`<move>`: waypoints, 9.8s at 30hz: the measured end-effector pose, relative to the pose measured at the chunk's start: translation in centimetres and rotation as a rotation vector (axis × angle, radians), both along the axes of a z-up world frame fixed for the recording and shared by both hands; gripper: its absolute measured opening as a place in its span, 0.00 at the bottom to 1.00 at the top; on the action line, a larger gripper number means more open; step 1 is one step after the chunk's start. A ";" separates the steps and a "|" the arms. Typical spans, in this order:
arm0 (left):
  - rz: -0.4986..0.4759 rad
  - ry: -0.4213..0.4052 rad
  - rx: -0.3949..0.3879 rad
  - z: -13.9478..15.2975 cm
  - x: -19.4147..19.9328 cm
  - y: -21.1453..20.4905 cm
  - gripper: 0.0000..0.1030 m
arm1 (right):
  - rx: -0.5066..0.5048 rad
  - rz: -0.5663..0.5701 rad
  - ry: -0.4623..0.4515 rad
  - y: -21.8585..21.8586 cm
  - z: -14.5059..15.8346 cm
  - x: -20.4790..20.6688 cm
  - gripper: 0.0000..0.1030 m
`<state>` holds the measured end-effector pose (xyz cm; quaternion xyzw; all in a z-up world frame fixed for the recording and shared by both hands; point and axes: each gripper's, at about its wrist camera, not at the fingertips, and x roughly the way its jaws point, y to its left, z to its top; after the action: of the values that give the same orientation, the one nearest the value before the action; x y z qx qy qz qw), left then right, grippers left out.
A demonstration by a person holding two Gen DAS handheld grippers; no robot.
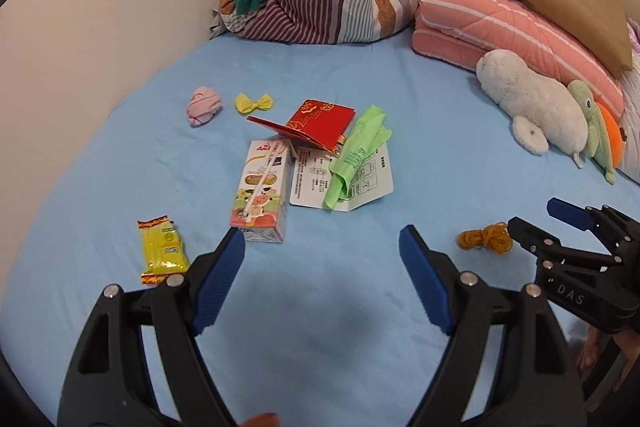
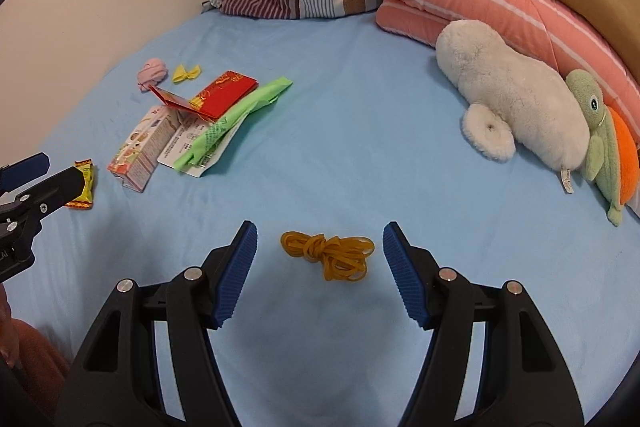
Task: Collect trash
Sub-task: 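Move both open grippers back over the remaining trash on the bed, then grasp the orange rubber band with the right gripper while the left grasps the green bag, then carry the rubber band and green bag to the grey bin and open both grippers, then move both open grippers back over the trash on the bed, then grasp the white leaflet with the right gripper while the left grasps the Anchor milk carton, then carry the leaflet and milk carton to the grey bin and release both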
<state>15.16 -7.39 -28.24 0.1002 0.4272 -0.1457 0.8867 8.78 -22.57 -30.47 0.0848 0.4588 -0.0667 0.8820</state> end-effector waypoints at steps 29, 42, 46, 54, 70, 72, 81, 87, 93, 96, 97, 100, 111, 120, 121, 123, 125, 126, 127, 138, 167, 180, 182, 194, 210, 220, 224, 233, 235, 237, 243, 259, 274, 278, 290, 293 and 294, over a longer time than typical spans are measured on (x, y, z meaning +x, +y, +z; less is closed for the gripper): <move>-0.084 0.132 -0.020 -10.6 11.0 -5.4 0.05 | 0.032 0.063 0.131 0.9 -6.7 3.7 0.35; -0.103 0.129 -0.015 -7.7 8.2 -4.9 0.04 | 0.069 0.072 0.084 0.6 -5.3 3.3 0.27; -0.088 0.121 -0.029 -5.8 6.9 -4.0 0.04 | 0.073 0.080 0.059 0.6 -4.6 2.8 0.27; -0.030 0.077 -0.054 -1.1 3.0 -0.7 0.04 | 0.067 0.119 0.016 1.7 -2.6 1.0 0.27; 0.087 -0.018 -0.076 6.4 -5.6 7.8 0.04 | 0.099 0.264 -0.101 8.2 5.7 -4.6 0.27; 0.108 -0.038 -0.077 7.6 -6.6 9.1 0.04 | 0.102 0.291 -0.123 9.4 7.2 -5.1 0.27; 0.252 -0.103 -0.070 11.3 -11.8 16.7 0.04 | 0.093 0.478 -0.207 16.8 13.3 -6.6 0.27; 0.408 -0.140 -0.051 13.4 -16.1 23.2 0.04 | 0.111 0.642 -0.239 23.5 16.4 -7.3 0.27; 0.562 -0.187 -0.015 16.3 -20.9 28.8 0.04 | 0.139 0.830 -0.266 31.0 19.5 -8.5 0.27; 0.643 -0.204 0.009 17.6 -23.3 31.3 0.04 | 0.166 0.927 -0.271 34.7 20.7 -9.4 0.27; 0.672 -0.207 0.020 18.1 -24.2 32.1 0.04 | 0.174 0.958 -0.273 35.9 21.1 -9.7 0.27; 0.759 -0.212 0.049 19.1 -26.6 34.2 0.04 | 0.202 1.062 -0.277 39.3 22.5 -10.7 0.27; 1.119 -0.277 0.177 23.9 -37.1 40.8 0.04 | 0.293 1.467 -0.332 52.0 29.1 -16.6 0.27; 1.380 -0.316 0.258 26.7 -44.8 45.2 0.04 | 0.359 1.780 -0.358 60.7 34.2 -23.9 0.27; 1.397 -0.316 0.262 26.8 -45.3 45.5 0.04 | 0.365 1.808 -0.357 61.7 34.6 -24.7 0.27; 1.431 -0.310 0.269 26.8 -46.4 46.1 0.04 | 0.374 1.857 -0.349 63.4 35.3 -26.2 0.27; 1.458 -0.306 0.273 26.8 -47.1 46.6 0.04 | 0.380 1.898 -0.333 65.0 35.7 -27.4 0.27; 1.470 -0.302 0.273 26.7 -47.5 46.8 0.04 | 0.381 1.914 -0.319 65.7 35.6 -27.7 0.27; 1.481 -0.299 0.271 26.6 -47.9 47.1 0.04 | 0.382 1.929 -0.305 66.5 35.7 -28.1 0.27; 1.506 -0.197 0.237 24.0 -49.1 49.5 0.46 | 0.385 1.961 -0.177 72.1 35.4 -30.6 0.50; 1.186 -0.239 0.282 22.8 -39.1 44.4 0.76 | 0.283 1.555 -0.308 58.0 30.6 -20.2 0.61; 0.745 -0.229 0.150 20.3 -23.9 33.7 0.76 | 0.058 0.988 -0.394 37.5 26.1 -10.7 0.73; 0.682 -0.230 0.138 19.9 -21.6 31.4 0.76 | 0.027 0.889 -0.389 33.8 25.2 -9.3 0.73; 0.362 -0.192 0.038 16.8 -10.5 17.7 0.76 | -0.039 0.414 -0.310 14.5 19.8 -3.0 0.73; 0.161 -0.045 0.037 5.7 1.5 7.8 0.76 | -0.033 0.234 -0.152 7.9 9.2 5.5 0.72; 0.103 0.050 0.041 -2.5 7.4 5.6 0.76 | 0.006 0.159 -0.036 7.1 0.7 11.2 0.71; 0.069 0.085 0.035 -5.2 9.3 4.9 0.76 | 0.038 0.147 0.028 6.9 -2.8 12.7 0.65; 0.012 0.140 0.059 -9.7 11.3 3.7 0.76 | 0.139 0.179 0.100 7.3 -7.3 14.5 0.39; 0.010 0.152 0.057 -10.4 11.7 3.6 0.69 | 0.133 0.205 0.091 7.8 -7.2 14.6 0.25; -0.003 0.182 0.037 -10.8 11.9 3.5 0.50 | 0.141 0.217 0.083 8.0 -7.1 14.6 0.20; -0.013 0.153 0.036 -10.2 11.4 3.2 0.49 | 0.139 0.234 0.060 8.0 -6.1 14.1 0.07; 0.044 0.136 0.033 -3.7 4.9 4.8 0.49 | 0.110 0.283 -0.007 8.3 0.6 8.6 0.00; 0.180 -0.010 0.019 7.1 -4.9 11.2 0.49 | 0.083 0.420 -0.168 13.5 11.5 0.3 0.00; 0.223 -0.053 0.013 9.3 -7.4 13.4 0.49 | 0.095 0.467 -0.202 15.5 13.5 -1.9 0.00; 0.459 -0.148 0.052 14.8 -15.8 23.1 0.49 | 0.135 0.684 -0.303 24.5 18.9 -6.6 0.00; 0.544 -0.168 0.061 16.1 -18.3 25.8 0.49 | 0.141 0.754 -0.329 27.0 20.1 -7.5 0.00; 0.572 -0.174 0.064 16.5 -19.1 26.7 0.49 | 0.143 0.779 -0.336 27.9 20.5 -7.8 0.00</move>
<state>-3.97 19.29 -11.78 0.0156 0.3650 0.1329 0.9214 0.94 5.36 -9.93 -0.0240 0.3098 0.3183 0.8956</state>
